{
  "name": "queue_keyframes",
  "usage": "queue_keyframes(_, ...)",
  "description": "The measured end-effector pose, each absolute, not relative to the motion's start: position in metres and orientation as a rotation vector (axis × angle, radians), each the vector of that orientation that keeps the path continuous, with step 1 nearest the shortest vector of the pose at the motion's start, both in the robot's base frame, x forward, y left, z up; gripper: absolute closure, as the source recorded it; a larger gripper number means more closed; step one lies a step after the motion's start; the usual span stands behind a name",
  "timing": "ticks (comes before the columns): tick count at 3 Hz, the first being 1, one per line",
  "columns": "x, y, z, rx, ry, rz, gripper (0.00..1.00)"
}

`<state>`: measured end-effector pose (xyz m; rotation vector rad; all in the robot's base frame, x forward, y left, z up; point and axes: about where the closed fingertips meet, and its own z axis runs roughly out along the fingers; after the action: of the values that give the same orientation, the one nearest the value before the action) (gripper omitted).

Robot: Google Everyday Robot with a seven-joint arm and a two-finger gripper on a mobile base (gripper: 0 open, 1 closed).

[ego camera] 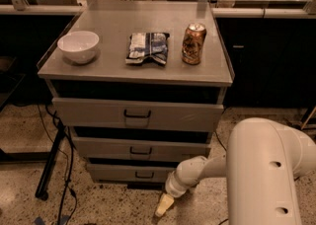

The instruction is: Open bottom drawer

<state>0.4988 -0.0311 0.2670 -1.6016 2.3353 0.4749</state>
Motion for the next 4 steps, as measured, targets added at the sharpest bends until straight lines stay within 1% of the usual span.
queue_keyframes(1, 0.515, 0.000, 0.233, -1.621, 2.302, 0.586, 0.00)
queue_keyframes(2, 0.520, 0.000, 0.232, -1.620, 2.301, 0.585, 0.00)
queue_keyframes(4, 0.526, 0.033, 0.245, -1.594, 2.161, 0.525, 0.00)
